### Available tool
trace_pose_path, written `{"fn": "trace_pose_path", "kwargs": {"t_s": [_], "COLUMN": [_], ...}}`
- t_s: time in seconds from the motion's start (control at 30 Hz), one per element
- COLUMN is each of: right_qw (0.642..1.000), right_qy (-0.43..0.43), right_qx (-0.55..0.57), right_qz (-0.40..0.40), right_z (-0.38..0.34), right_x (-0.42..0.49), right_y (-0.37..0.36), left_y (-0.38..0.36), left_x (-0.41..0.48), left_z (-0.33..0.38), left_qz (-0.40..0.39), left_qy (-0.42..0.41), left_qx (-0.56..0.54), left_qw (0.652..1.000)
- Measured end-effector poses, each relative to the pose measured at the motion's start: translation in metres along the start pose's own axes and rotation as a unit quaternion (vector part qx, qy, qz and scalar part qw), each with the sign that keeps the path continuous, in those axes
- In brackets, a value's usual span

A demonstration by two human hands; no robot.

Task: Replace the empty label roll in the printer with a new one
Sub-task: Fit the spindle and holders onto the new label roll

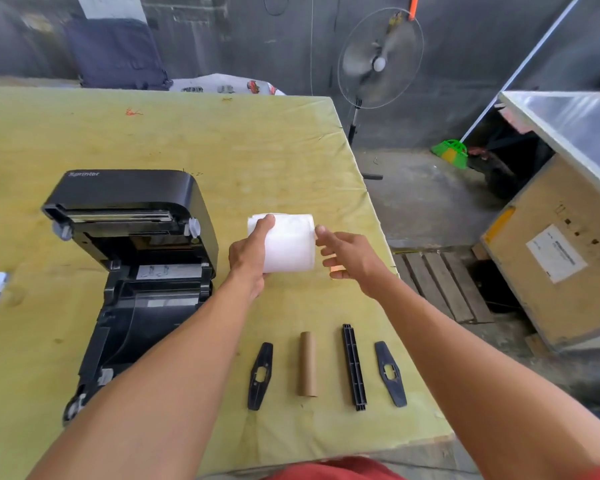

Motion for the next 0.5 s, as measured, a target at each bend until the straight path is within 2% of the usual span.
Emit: {"fn": "trace_pose_path", "kwargs": {"t_s": [0.07,0.27,0.4,0.5], "right_qw": [0.999,0.999,0.998,0.997], "right_qy": [0.009,0.032,0.048,0.052], "right_qx": [-0.023,-0.008,0.005,0.016], "right_qz": [-0.023,0.022,0.033,0.050], "right_z": [-0.008,-0.013,-0.010,-0.009], "right_x": [-0.011,-0.041,-0.061,-0.074], "right_y": [-0.014,-0.034,-0.039,-0.043], "left_y": [0.003,0.016,0.031,0.038], "left_x": [-0.007,-0.029,-0.041,-0.050], "left_z": [0.002,0.002,0.002,-0.002], "left_qz": [-0.006,-0.037,-0.100,-0.099], "left_qy": [-0.004,-0.021,-0.023,-0.038], "left_qx": [0.001,0.024,-0.003,0.015], "left_qw": [1.000,0.999,0.995,0.994]}}
Point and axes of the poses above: each hand's wrist, its own x-axis towards the middle knuckle, its own y-axis out of the back of the hand, z = x × y, the point moved 1 cm from there along x, towards the middle knuckle, and after that the axes turned 7 degrees about x, right-handed, at the moved point
